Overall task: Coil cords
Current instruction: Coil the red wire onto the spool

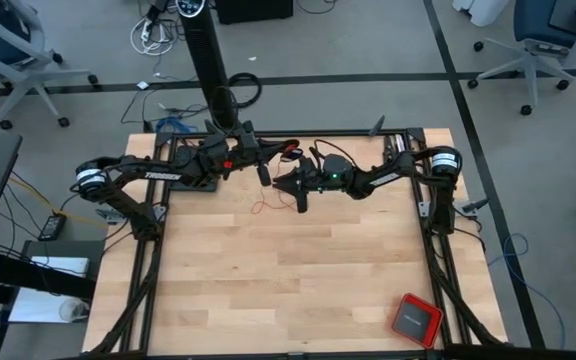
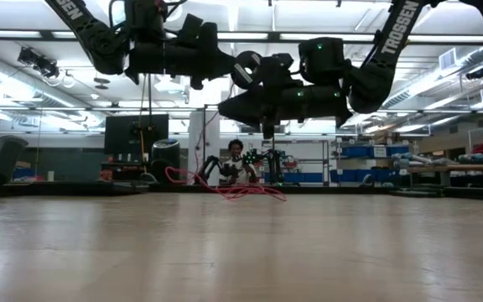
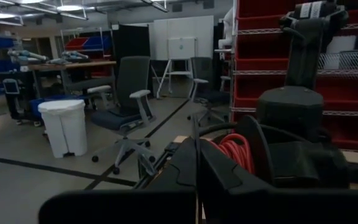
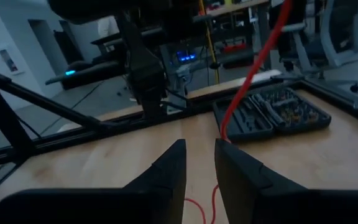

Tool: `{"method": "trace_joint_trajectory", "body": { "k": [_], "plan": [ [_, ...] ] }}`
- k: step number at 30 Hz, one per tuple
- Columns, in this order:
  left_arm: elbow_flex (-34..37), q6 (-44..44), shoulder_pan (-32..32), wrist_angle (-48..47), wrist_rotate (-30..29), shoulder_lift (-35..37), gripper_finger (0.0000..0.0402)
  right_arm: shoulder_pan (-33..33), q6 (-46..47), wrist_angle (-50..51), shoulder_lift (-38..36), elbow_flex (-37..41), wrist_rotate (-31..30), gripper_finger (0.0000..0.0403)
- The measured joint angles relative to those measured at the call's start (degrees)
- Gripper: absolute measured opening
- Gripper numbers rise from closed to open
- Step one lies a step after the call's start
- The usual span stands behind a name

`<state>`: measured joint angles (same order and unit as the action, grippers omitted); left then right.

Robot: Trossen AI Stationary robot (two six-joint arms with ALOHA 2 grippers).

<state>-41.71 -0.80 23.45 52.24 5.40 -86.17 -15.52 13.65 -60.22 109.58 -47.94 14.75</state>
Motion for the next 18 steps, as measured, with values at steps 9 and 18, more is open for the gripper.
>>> {"method": "trace_joint_trajectory", "body": {
  "k": [9, 18],
  "plan": [
    [0.00, -0.44, -0.78, 1.16, -0.86, 0.00, 0.0006, 0.14, -0.91, 3.38, 0.00, 0.13, -1.29, 0.0078],
    [0.00, -0.64, -1.42, 1.36, -0.89, 0.00, 0.0006, -0.23, -3.04, 2.79, 0.00, 0.13, -2.27, 0.0073]
  ]
}}
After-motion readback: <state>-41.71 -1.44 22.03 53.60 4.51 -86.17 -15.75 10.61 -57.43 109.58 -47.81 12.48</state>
